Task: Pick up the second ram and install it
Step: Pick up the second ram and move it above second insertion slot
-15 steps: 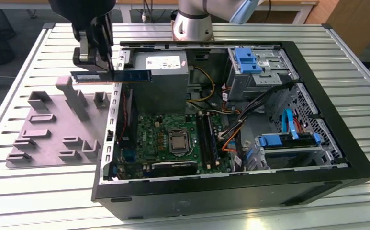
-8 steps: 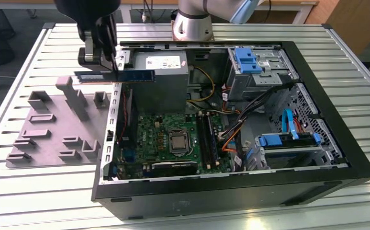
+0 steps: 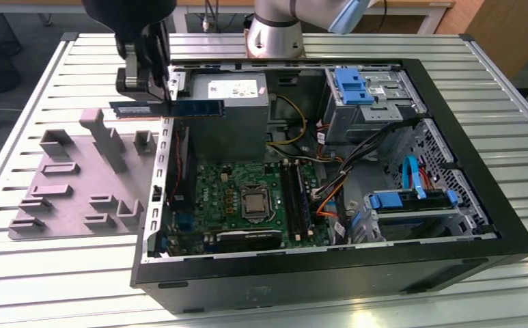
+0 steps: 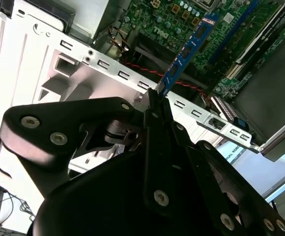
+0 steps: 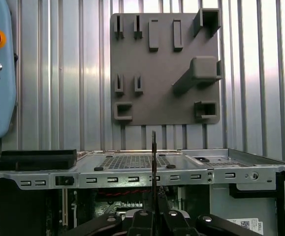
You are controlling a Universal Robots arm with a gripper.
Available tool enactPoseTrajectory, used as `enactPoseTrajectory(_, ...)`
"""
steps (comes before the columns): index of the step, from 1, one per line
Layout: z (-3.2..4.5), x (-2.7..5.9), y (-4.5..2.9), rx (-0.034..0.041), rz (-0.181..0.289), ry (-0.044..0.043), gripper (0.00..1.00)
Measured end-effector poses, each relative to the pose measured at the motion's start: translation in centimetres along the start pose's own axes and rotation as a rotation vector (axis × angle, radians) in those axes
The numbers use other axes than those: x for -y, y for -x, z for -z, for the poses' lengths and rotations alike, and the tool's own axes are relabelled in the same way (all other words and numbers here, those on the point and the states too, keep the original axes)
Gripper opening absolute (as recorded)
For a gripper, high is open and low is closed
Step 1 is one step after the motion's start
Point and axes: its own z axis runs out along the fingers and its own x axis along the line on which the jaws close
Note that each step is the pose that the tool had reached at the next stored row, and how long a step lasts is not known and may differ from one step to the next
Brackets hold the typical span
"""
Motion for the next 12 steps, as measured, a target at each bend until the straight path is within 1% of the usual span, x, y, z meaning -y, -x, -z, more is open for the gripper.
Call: enactPoseTrajectory(12,0.01,0.56,0.02,0.0001,0.0,-0.0001,0.14)
